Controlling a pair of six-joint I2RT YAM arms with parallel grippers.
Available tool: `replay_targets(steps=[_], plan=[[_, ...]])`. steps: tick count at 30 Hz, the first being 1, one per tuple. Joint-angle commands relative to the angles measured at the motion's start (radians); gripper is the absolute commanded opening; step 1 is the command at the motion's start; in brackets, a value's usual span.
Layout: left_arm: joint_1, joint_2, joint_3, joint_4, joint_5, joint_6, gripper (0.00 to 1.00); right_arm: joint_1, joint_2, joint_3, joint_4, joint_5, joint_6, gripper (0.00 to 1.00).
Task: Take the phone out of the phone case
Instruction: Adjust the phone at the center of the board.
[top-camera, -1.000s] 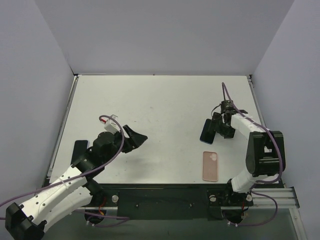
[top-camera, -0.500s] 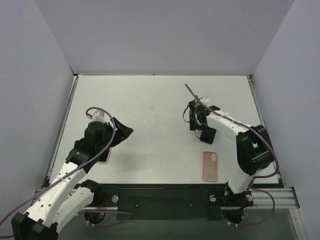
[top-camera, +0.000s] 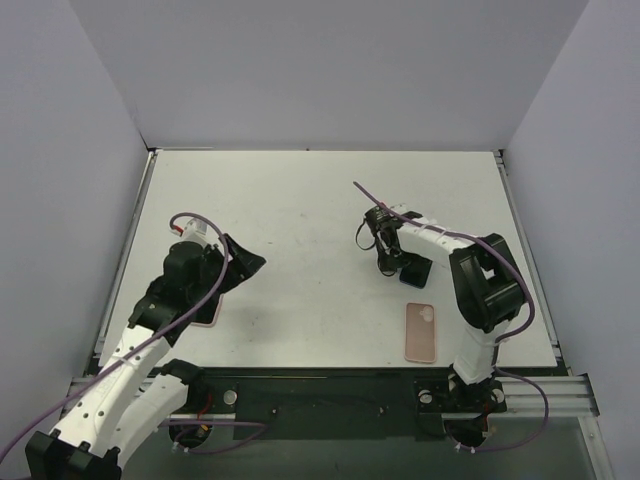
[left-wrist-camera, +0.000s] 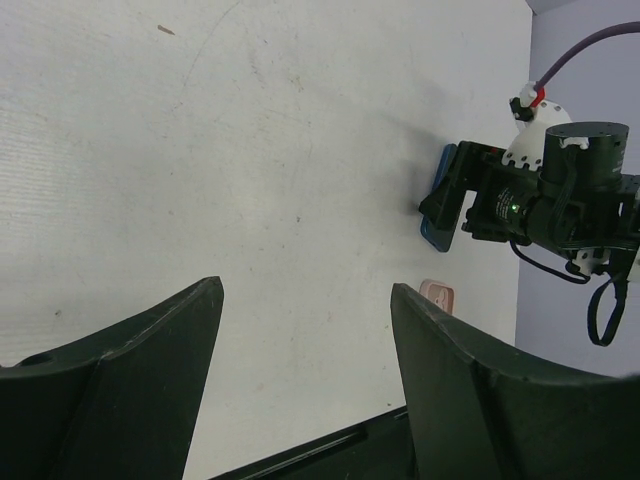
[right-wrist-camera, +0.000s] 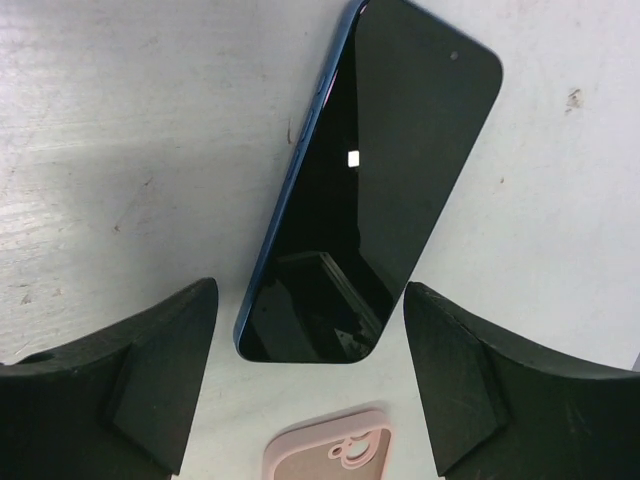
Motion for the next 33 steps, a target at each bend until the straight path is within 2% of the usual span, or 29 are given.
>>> replay_targets(steps=[1, 7, 13, 22, 25, 26, 30, 33], plan=[[0.02, -0.022, 0.063, 0.005, 0.025, 0.052, 0.79, -0.008, 0.025, 0.036, -0.06, 0.019, -0.013, 0.7], [0.044, -0.034, 0.099, -0.036, 0.023, 0.092, 0.8, -0.024, 0.028, 0.026, -0.081, 0.019, -0.004, 0.7], [0.084, -0.023, 0.119, -0.064, 0.026, 0.121, 0.82, -0.026, -0.05, -0.042, -0.084, 0.024, 0.002, 0.7], [0.194, 0.121, 0.14, -0.154, 0.046, 0.168, 0.83, -0.043, -0.126, -0.088, -0.073, -0.011, -0.015, 0.7], [0.27, 0.144, 0.123, -0.167, 0.049, 0.185, 0.84, -0.035, -0.167, -0.097, -0.046, -0.091, -0.042, 0.7], [0.285, 0.149, 0.122, -0.168, 0.027, 0.199, 0.87, -0.032, -0.185, -0.106, -0.029, -0.129, -0.053, 0.69], [0.334, 0.211, 0.111, -0.194, -0.07, 0.268, 0.88, -0.031, -0.36, -0.186, 0.103, -0.368, -0.073, 0.69], [0.352, 0.328, 0.116, -0.199, -0.133, 0.317, 0.89, -0.029, -0.486, -0.252, 0.204, -0.529, -0.095, 0.69]])
